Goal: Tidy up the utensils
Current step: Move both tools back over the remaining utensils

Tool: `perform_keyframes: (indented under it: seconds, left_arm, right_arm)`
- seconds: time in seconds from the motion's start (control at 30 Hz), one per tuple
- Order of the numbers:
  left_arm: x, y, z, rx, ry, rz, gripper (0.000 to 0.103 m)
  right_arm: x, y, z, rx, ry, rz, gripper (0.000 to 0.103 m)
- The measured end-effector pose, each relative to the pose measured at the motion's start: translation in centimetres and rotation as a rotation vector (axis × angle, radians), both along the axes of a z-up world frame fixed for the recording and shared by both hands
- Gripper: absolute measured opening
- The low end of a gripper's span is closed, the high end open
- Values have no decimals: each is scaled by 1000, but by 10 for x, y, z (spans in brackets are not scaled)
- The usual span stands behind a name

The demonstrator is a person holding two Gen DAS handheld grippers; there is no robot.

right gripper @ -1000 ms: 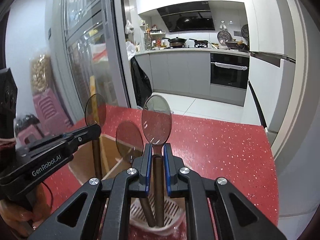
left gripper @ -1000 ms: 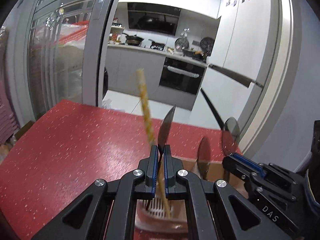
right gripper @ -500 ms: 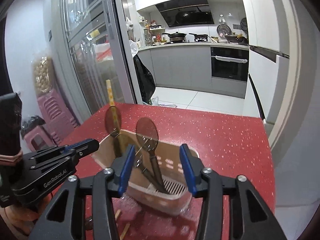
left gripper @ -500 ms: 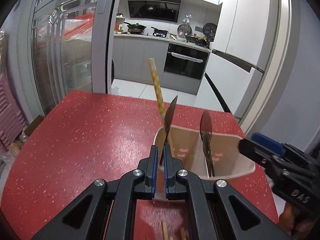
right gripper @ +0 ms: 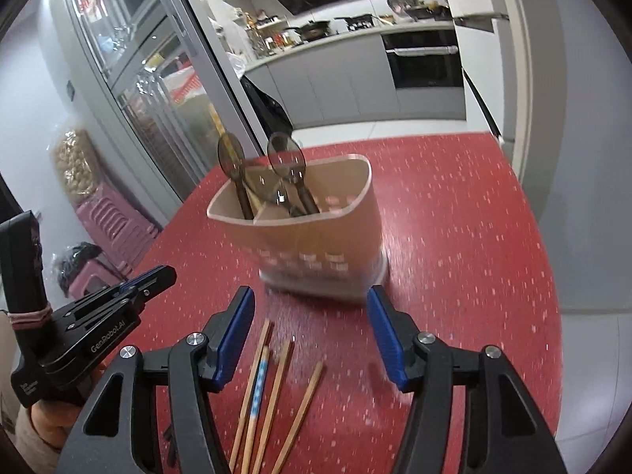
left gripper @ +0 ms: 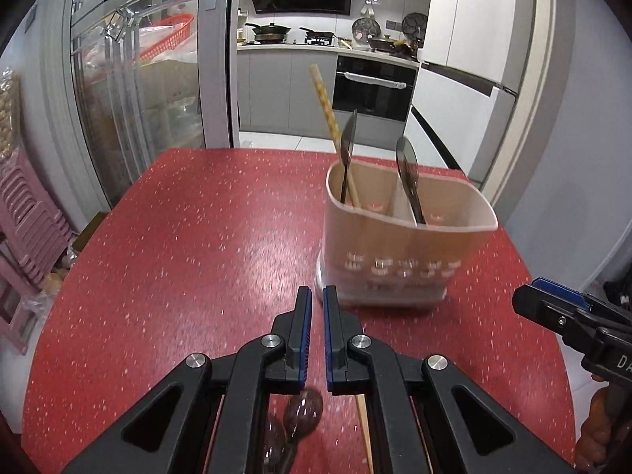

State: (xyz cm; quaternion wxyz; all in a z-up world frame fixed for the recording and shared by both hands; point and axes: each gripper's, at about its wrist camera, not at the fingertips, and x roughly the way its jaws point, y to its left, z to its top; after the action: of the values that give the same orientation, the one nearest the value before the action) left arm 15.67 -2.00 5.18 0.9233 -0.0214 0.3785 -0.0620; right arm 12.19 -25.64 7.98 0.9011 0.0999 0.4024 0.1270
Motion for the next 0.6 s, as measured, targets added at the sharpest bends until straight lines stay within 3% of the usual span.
perform_keyframes:
  seconds: [0.2, 0.23, 0.27, 0.37, 0.6]
  left_arm:
    - [-23, 12, -8, -8, 12, 6, 31]
    - [-25, 16, -10, -13, 14, 12, 46]
    - [-30, 22, -13, -23, 21, 21, 103]
    - [-41, 38, -24, -37, 24, 63, 103]
    - [-49, 62, -61, 20, 122, 91, 103]
  right_arm:
    - [-17, 4, -7, -14, 47, -15, 64]
    - [-19, 4, -10, -15, 61, -17, 66]
    - [-22, 4, -11, -16, 71, -19, 68]
    - [-33, 5, -23, -22, 107, -27, 71]
    - [-46, 10, -58, -35, 227, -35, 74]
